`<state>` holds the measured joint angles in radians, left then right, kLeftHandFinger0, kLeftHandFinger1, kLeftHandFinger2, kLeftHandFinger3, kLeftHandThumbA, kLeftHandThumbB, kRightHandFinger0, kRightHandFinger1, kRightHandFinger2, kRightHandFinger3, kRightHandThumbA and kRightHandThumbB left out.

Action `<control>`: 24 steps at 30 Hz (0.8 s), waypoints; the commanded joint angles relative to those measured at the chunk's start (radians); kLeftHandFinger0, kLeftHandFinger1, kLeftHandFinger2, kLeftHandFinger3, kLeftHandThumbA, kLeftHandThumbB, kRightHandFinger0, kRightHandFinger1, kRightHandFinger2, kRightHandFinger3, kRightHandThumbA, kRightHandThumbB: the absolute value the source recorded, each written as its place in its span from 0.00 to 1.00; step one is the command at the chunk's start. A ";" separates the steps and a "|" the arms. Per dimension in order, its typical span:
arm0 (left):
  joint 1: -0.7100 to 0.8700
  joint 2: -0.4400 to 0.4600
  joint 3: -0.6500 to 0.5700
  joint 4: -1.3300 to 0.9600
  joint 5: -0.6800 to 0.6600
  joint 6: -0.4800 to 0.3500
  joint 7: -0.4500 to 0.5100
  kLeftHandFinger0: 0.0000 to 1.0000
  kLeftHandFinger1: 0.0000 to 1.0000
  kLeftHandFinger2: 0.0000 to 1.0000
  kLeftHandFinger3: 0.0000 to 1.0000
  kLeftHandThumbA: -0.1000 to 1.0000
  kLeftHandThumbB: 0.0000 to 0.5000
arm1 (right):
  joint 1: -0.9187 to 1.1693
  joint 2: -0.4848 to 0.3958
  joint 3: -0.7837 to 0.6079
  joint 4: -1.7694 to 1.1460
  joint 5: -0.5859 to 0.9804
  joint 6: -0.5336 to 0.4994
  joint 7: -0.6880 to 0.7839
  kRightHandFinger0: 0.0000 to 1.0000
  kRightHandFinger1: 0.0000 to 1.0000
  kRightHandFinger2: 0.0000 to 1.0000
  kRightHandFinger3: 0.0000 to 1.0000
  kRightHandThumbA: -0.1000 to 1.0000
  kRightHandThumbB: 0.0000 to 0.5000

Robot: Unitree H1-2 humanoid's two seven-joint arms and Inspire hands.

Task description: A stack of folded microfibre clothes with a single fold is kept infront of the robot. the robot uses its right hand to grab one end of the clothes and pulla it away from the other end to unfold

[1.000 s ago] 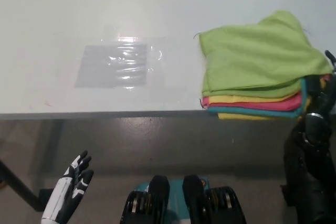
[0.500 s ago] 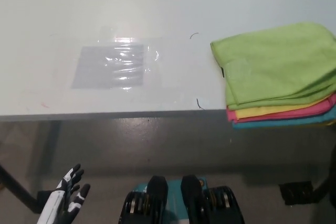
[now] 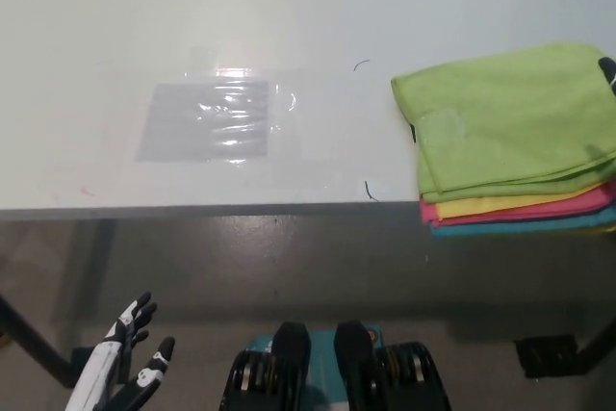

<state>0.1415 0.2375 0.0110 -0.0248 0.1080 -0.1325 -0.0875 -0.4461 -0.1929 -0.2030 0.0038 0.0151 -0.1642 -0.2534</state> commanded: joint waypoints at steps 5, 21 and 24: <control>0.009 0.024 0.002 -0.030 0.007 -0.024 -0.010 1.00 1.00 1.00 1.00 0.67 0.42 | 0.135 -0.006 0.022 -0.569 -0.051 0.020 0.060 1.00 1.00 1.00 1.00 1.00 0.62; 0.038 -0.023 0.009 0.003 -0.049 -0.042 -0.009 1.00 1.00 1.00 1.00 0.90 0.55 | 0.699 0.098 0.342 -0.398 -0.107 -0.188 0.145 1.00 1.00 1.00 1.00 1.00 0.52; 0.030 -0.023 0.005 0.009 -0.050 -0.047 -0.012 1.00 1.00 1.00 1.00 0.90 0.55 | 0.688 0.100 0.335 -0.292 -0.092 -0.218 0.151 1.00 1.00 1.00 1.00 1.00 0.40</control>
<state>0.1846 0.2142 0.0143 -0.0094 0.0854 -0.1369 -0.0920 0.2626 -0.0913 0.1303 -0.3720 -0.0664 -0.2674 -0.1353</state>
